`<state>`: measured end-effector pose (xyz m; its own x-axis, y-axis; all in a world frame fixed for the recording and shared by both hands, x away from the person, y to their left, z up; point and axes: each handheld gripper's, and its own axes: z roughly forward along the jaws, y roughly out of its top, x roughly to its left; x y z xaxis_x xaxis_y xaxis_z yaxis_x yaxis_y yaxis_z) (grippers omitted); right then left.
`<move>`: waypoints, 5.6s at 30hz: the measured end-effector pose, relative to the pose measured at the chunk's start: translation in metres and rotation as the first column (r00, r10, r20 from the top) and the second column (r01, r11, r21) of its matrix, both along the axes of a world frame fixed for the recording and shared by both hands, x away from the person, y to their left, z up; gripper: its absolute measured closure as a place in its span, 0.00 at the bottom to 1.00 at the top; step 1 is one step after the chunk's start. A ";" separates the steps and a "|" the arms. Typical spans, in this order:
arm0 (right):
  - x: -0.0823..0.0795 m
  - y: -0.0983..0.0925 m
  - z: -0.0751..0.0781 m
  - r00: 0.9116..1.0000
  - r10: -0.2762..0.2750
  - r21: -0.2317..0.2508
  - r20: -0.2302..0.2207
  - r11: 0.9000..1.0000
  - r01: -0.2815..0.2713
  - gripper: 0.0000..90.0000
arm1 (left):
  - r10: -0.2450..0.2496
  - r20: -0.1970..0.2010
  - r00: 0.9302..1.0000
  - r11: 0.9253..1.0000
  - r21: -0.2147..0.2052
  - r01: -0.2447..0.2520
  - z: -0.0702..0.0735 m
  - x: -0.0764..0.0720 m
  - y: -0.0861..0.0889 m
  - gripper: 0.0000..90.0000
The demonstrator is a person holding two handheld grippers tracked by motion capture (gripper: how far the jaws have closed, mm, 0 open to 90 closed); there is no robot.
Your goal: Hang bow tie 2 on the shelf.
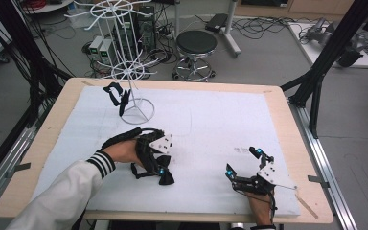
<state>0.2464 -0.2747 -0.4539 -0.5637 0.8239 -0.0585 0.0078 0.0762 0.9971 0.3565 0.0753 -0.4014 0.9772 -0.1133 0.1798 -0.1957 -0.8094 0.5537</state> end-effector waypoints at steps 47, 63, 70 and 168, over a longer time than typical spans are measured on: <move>0.001 -0.001 0.000 1.000 0.000 -0.001 0.004 1.000 0.000 0.01 | -0.142 0.058 0.988 0.984 0.122 0.134 -0.006 -0.006 0.001 0.45; 0.001 -0.001 0.000 1.000 0.000 0.002 -0.004 1.000 0.000 0.01 | -0.148 0.035 0.988 0.980 0.136 0.142 -0.006 -0.006 0.002 0.55; 0.000 -0.001 0.000 1.000 -0.001 0.007 -0.005 1.000 0.001 0.01 | -0.143 0.040 0.989 0.980 0.145 0.136 -0.007 -0.007 -0.001 0.55; 0.001 -0.001 0.000 1.000 -0.002 0.010 -0.011 1.000 0.002 0.01 | 0.508 -0.128 0.852 0.775 -0.364 -0.517 0.063 -0.015 0.121 0.93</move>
